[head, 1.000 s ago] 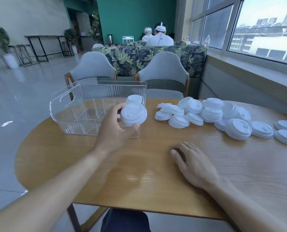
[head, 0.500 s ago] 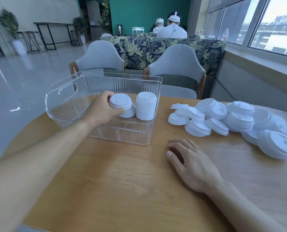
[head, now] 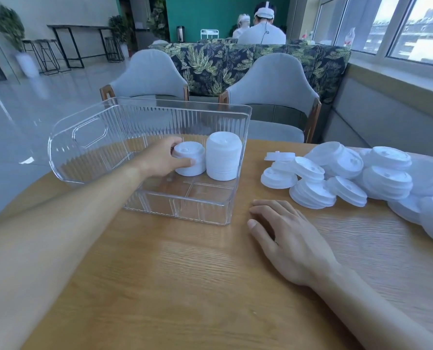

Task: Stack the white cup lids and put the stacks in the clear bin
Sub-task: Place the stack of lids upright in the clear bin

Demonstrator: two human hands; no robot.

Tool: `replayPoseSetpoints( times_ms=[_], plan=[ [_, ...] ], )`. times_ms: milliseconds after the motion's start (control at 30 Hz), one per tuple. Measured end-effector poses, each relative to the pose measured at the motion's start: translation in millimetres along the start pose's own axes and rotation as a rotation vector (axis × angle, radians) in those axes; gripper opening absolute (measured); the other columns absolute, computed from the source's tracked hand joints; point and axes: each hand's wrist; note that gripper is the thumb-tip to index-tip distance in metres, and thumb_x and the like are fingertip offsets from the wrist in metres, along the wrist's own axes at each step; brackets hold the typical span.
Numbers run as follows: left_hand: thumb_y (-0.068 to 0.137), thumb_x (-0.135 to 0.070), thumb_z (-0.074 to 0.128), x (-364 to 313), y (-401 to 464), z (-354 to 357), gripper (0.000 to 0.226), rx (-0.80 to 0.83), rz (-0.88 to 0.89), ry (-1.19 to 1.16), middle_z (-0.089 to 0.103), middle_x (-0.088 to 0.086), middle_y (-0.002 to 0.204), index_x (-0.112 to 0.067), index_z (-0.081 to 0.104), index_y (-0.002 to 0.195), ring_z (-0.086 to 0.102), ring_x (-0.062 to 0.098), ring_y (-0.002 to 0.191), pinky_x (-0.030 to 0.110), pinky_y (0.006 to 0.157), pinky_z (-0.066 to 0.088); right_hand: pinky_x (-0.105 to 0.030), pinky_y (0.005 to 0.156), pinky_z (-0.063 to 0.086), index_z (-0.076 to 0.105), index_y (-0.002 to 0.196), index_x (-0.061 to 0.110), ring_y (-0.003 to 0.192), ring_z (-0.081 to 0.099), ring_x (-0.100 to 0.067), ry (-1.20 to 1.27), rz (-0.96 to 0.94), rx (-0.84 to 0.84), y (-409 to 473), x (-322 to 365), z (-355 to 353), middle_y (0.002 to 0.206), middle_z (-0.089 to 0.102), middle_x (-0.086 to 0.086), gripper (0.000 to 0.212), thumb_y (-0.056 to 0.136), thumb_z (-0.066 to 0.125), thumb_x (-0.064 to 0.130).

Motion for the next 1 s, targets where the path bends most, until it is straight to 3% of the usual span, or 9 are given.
replayPoseSetpoints(
  times_ms=[100, 267, 433, 600, 700, 1000],
  plan=[
    [0.082, -0.044, 0.083, 2, 5, 1, 0.040, 0.007, -0.017, 0.042, 0.071, 0.011, 0.106, -0.015, 0.066, 0.104, 0.068, 0.034, 0.101, 0.054, 0.091, 0.054, -0.019, 0.111, 0.026, 0.057, 0.132, 0.032, 0.137, 0.031, 0.004, 0.005, -0.002, -0.002, 0, 0, -1, 0.144, 0.046, 0.024, 0.040, 0.103, 0.037, 0.051],
    [0.083, -0.048, 0.082, 4, 11, 2, 0.063, 0.042, -0.043, 0.100, 0.064, 0.002, 0.129, -0.017, 0.060, 0.133, 0.066, 0.025, 0.107, 0.039, 0.087, 0.055, -0.021, 0.112, 0.027, 0.058, 0.131, 0.031, 0.137, 0.033, 0.002, 0.007, -0.011, -0.007, 0, 0, 0, 0.145, 0.047, 0.023, 0.042, 0.103, 0.036, 0.052],
    [0.084, -0.039, 0.083, -1, 7, 3, 0.027, 0.041, -0.029, 0.099, 0.070, 0.003, 0.105, -0.023, 0.068, 0.102, 0.070, 0.032, 0.093, 0.050, 0.083, 0.058, -0.020, 0.111, 0.026, 0.057, 0.131, 0.031, 0.138, 0.032, 0.002, -0.001, -0.008, -0.010, -1, 1, 0, 0.145, 0.047, 0.023, 0.041, 0.104, 0.035, 0.052],
    [0.082, -0.030, 0.087, -11, -1, 6, 0.040, -0.007, -0.049, 0.062, 0.068, 0.003, 0.115, -0.017, 0.067, 0.113, 0.069, 0.030, 0.100, 0.045, 0.082, 0.060, -0.021, 0.112, 0.026, 0.057, 0.131, 0.030, 0.138, 0.032, 0.001, -0.003, -0.011, -0.007, -1, 1, 1, 0.146, 0.047, 0.022, 0.042, 0.104, 0.034, 0.052],
    [0.080, -0.028, 0.088, -15, -5, 6, 0.042, -0.026, -0.062, 0.047, 0.066, 0.004, 0.119, -0.018, 0.065, 0.114, 0.068, 0.031, 0.102, 0.051, 0.080, 0.062, -0.020, 0.112, 0.026, 0.057, 0.131, 0.030, 0.138, 0.032, 0.001, -0.001, -0.009, -0.007, -2, 1, 1, 0.146, 0.047, 0.022, 0.043, 0.104, 0.033, 0.053],
    [0.077, -0.039, 0.089, -18, -11, 10, 0.051, -0.075, -0.098, 0.097, 0.069, 0.000, 0.117, -0.018, 0.068, 0.118, 0.071, 0.031, 0.101, 0.051, 0.090, 0.058, -0.023, 0.113, 0.027, 0.057, 0.131, 0.031, 0.138, 0.032, 0.000, 0.000, -0.004, -0.005, -2, 0, 1, 0.146, 0.047, 0.021, 0.044, 0.104, 0.032, 0.054]
  ],
)
Point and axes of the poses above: each hand's wrist, its own y-axis towards the middle knuckle, its own z-axis out of the palm, x = y × z
